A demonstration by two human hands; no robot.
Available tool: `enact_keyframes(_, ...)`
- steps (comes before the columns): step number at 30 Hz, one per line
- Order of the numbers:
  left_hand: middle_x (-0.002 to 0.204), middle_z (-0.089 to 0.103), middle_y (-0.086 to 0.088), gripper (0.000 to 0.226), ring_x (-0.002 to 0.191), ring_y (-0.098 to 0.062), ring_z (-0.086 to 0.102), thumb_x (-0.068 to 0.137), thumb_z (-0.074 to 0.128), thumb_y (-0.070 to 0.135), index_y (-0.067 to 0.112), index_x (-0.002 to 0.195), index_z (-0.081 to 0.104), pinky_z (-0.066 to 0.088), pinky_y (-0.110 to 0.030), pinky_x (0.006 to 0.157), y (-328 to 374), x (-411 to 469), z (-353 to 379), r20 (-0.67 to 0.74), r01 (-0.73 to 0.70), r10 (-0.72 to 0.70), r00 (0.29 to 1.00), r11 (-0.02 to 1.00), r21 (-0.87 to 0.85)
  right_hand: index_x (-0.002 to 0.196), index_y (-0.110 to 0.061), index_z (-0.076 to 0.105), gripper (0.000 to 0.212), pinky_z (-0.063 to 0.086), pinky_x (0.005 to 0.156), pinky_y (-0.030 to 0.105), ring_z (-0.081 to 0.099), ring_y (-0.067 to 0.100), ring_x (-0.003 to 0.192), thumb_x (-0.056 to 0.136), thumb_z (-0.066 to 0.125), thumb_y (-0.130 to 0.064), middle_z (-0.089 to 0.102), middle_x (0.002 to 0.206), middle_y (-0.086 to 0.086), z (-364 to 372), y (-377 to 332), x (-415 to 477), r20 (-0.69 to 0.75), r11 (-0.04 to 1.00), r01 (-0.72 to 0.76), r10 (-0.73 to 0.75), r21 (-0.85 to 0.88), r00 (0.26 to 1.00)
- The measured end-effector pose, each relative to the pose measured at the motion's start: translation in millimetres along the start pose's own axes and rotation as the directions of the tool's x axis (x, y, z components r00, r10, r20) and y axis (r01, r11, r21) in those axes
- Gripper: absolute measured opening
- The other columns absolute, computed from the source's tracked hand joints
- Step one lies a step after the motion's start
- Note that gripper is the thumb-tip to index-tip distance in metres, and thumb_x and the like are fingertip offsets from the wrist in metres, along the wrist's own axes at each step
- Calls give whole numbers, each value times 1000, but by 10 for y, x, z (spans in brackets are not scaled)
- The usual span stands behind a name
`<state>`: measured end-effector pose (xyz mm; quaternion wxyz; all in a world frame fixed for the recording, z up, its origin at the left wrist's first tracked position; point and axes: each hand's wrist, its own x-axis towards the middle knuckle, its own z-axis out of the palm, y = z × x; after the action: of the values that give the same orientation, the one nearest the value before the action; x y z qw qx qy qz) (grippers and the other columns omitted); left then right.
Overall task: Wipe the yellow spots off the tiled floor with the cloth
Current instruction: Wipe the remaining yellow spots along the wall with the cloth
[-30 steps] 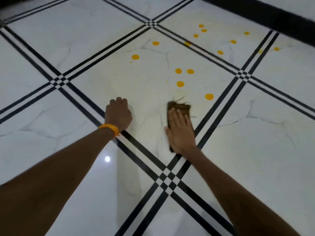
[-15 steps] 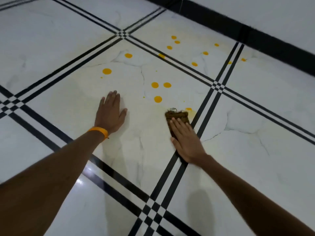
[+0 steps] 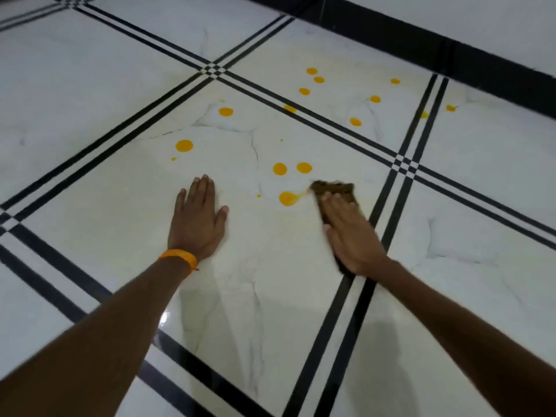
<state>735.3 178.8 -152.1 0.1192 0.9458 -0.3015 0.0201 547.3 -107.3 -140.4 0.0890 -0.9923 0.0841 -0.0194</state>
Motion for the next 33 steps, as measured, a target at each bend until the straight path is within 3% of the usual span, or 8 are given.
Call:
enact_keyframes(3,161,24,-15,70,149,-28,20,96,21,43,1,152,25,15,-47,122,22,8,5,13,5,-6,1000,1000,26,159,-3,17,68,12,125,50,16,31,155,103,16,-40,20,167,16,-61,364,484,-79,874,-485,482,-32,873)
enact_keyframes(5,161,24,-14,70,150,-27,19,96,21,43,2,152,25,15,-47,122,22,12,-1,20,-1,0,1000,1000,25,159,-1,14,67,11,125,49,13,31,155,103,16,-37,16,167,17,9,-2,653,-99,808,-588,582,-35,807)
enact_keyframes(8,161,23,-14,70,150,-26,18,96,19,44,2,153,23,15,-47,122,17,4,-25,16,7,-7,1000,1000,22,159,-4,20,68,15,125,47,15,27,155,101,15,-39,19,167,13,111,-541,387,-29,980,-195,194,-42,981)
enact_keyframes(11,161,22,-14,71,150,-26,17,96,18,44,2,153,22,14,-47,122,38,3,-38,26,8,-9,1000,1000,27,160,-7,20,67,15,125,48,14,25,156,101,21,-40,19,167,9,-14,-169,284,112,994,105,-102,-27,989)
enact_keyframes(17,162,21,-12,70,151,-24,16,96,17,43,3,154,21,14,-47,122,42,6,1,15,12,-13,1000,999,34,159,2,9,69,6,126,48,7,31,156,105,19,-40,9,168,20,-79,204,1308,-52,806,-591,590,0,805)
enact_keyframes(24,163,18,-12,67,151,-25,14,97,14,38,4,155,18,13,-47,122,71,3,-58,36,27,-28,999,999,30,161,-11,15,70,5,127,44,9,24,157,100,12,-44,13,169,7,77,-760,751,84,999,34,-31,-24,996)
enact_keyframes(29,162,21,-12,65,151,-27,16,97,16,35,3,153,22,16,-48,121,82,11,-53,32,32,-33,999,999,27,162,-18,13,69,0,125,53,7,28,156,100,11,-49,11,169,8,-33,-218,1242,-45,921,-373,370,-113,928)
enact_keyframes(33,163,19,-11,64,151,-25,14,98,18,35,5,154,19,14,-47,122,64,12,-40,31,28,-29,999,999,24,160,-6,14,68,4,125,51,9,31,156,102,16,-41,13,168,17,79,-653,1936,-36,932,-361,359,-44,932)
